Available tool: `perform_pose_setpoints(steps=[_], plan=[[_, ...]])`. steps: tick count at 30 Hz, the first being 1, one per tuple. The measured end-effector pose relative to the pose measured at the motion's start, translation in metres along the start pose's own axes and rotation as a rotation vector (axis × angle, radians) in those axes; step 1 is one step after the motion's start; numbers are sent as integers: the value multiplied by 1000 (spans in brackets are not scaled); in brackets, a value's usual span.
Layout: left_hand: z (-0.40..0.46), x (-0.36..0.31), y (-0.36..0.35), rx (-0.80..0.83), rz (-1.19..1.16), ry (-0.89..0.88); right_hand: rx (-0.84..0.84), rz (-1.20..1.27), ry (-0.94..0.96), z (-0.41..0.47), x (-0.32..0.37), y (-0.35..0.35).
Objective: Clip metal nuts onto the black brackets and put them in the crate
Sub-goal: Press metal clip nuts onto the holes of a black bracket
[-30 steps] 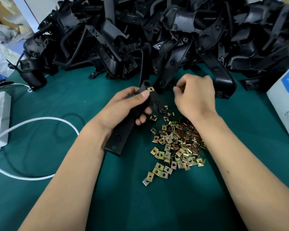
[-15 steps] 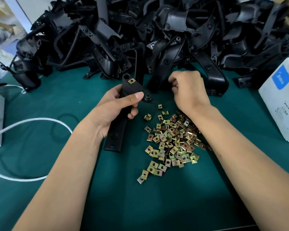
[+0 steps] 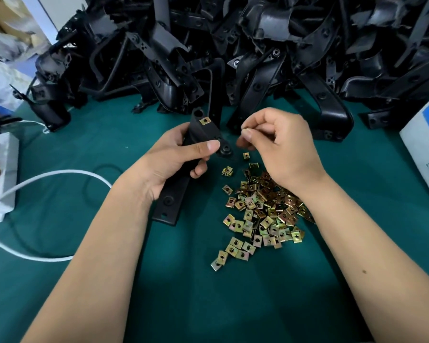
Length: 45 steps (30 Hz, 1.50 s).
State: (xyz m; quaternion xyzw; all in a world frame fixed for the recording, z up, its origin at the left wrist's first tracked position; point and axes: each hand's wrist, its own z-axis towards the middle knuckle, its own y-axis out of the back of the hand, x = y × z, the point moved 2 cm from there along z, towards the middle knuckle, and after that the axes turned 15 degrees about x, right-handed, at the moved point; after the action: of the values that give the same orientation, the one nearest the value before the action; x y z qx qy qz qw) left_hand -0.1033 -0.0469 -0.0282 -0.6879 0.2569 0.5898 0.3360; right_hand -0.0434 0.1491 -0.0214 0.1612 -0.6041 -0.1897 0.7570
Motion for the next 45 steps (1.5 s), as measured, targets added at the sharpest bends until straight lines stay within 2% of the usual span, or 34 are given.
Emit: perform_pose_setpoints(steps=[7, 18, 23, 34, 39, 45], plan=[[0, 1, 3, 42, 0, 8, 2, 84, 33, 1, -4, -7], [-1, 1, 3, 42, -14, 8, 75, 467, 3, -2, -3, -19], [-1, 2, 4, 61, -28, 12, 136, 632, -74, -1, -3, -20], [-2, 0, 3, 74, -14, 12, 173, 674, -109, -3, -2, -18], [-2, 0, 2, 106, 7, 6, 133, 637, -153, -3, -4, -18], [-3, -1, 1, 98, 15, 5, 169, 739, -169, -3, -1, -17]])
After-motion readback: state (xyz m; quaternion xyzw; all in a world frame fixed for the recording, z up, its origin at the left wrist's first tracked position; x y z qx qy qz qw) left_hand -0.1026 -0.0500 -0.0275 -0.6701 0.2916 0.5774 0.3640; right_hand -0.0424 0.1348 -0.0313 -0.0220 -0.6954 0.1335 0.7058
